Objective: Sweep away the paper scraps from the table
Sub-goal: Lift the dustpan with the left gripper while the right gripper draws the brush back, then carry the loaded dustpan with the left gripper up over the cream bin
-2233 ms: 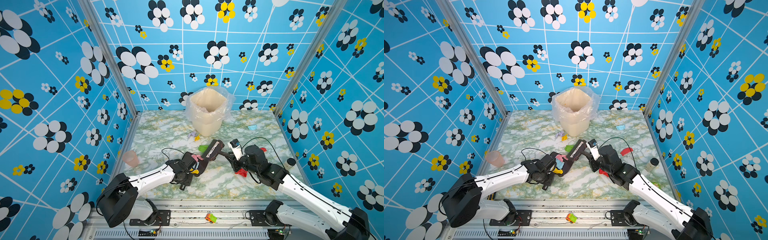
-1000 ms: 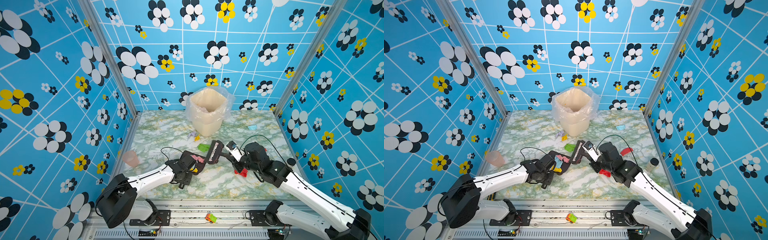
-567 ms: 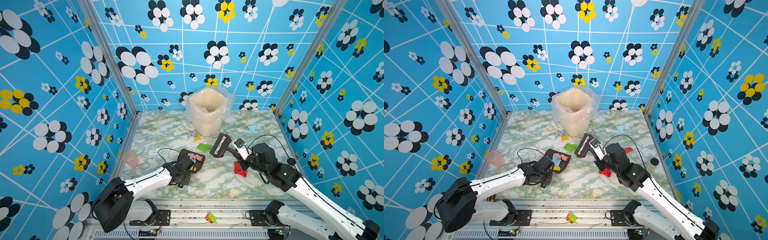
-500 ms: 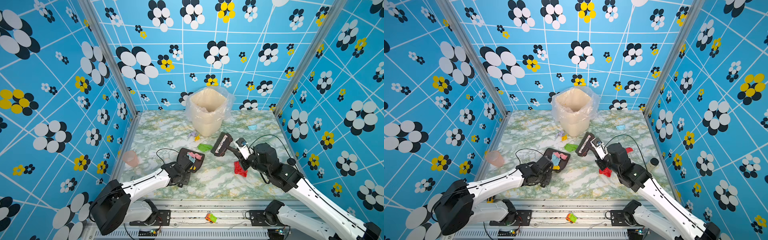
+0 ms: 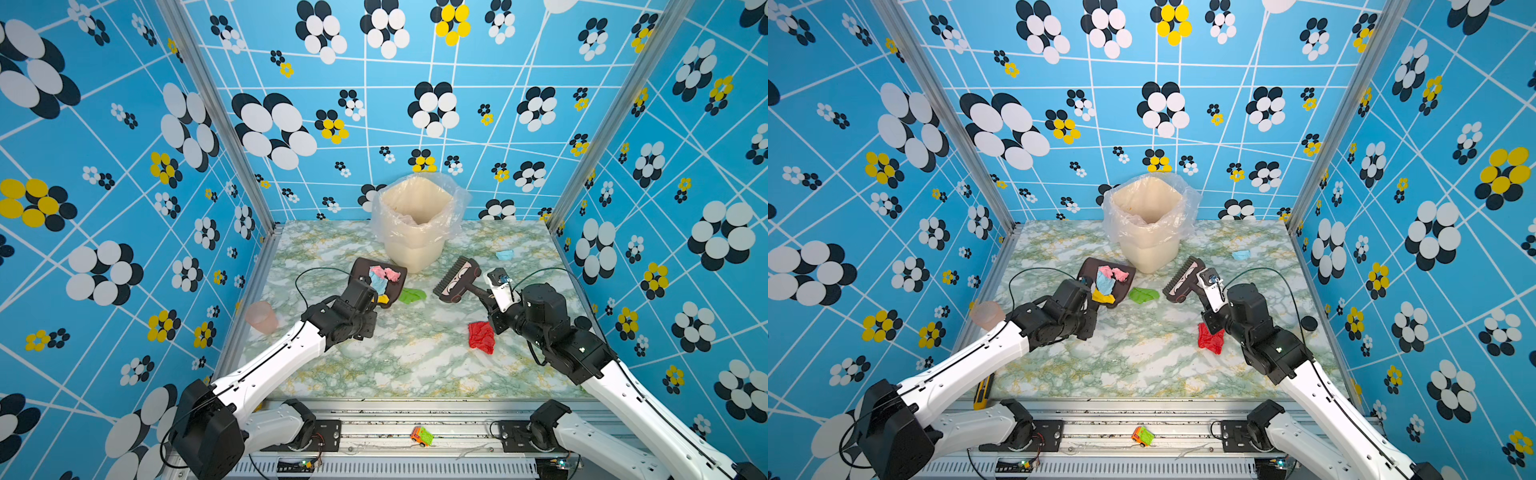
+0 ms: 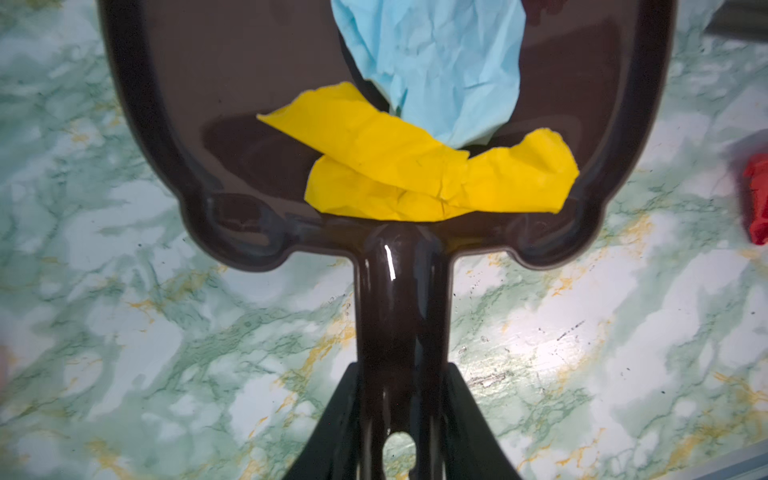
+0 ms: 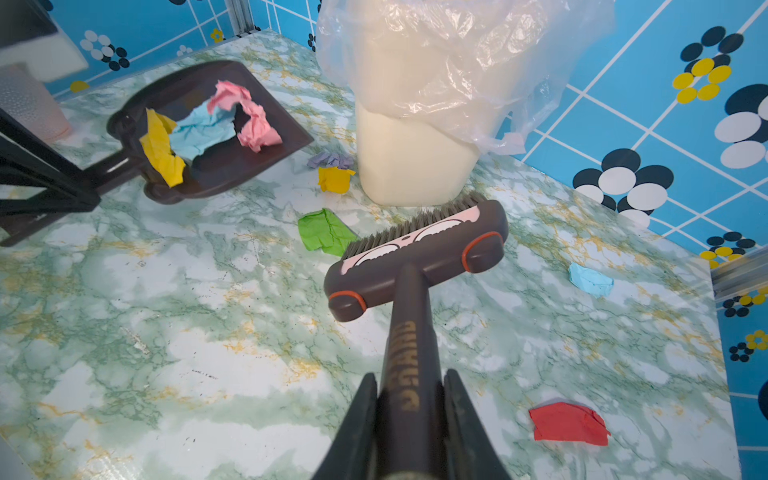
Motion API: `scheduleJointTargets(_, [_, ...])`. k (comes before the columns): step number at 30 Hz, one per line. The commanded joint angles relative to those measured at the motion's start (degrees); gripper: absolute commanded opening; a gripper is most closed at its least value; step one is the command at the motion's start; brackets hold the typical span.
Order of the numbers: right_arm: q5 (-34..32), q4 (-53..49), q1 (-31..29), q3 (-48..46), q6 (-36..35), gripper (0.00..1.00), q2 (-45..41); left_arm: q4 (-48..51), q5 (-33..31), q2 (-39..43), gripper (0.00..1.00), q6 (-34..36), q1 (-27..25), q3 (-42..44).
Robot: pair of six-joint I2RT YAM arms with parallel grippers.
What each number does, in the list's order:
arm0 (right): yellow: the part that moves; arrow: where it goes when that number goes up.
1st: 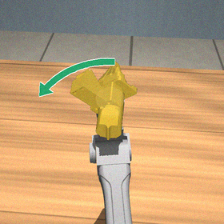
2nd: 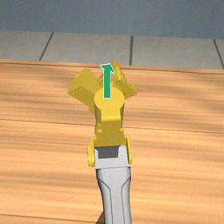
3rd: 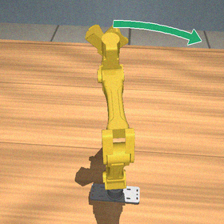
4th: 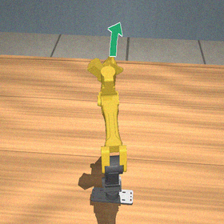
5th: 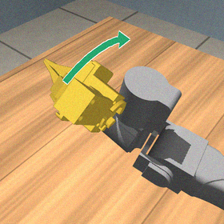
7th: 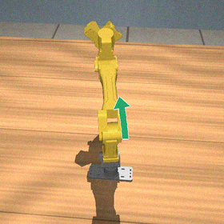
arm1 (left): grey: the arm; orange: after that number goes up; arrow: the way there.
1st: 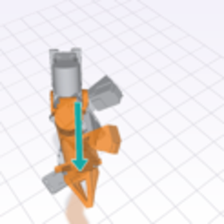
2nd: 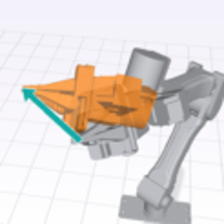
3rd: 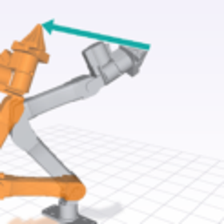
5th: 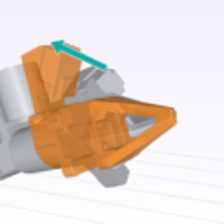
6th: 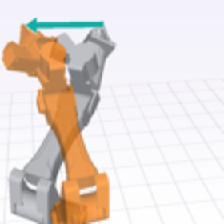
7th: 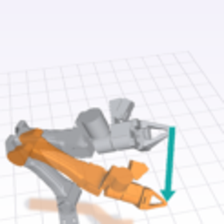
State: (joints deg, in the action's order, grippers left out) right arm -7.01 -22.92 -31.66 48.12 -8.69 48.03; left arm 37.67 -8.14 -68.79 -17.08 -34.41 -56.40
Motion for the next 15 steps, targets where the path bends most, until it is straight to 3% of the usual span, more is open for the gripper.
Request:
scheduleJointTargets(1, [0.3,3.6,0.7,3.0,1.6,0.00,1.1,7.8,1.1,-0.7,0.00,6.3,2.4,-7.7])
scheduleJointTargets(15, [2.4,3.7,1.1,3.4,2.1,0.00,2.2,24.4,8.1,-11.9,0.00,18.0,16.1,-34.6])
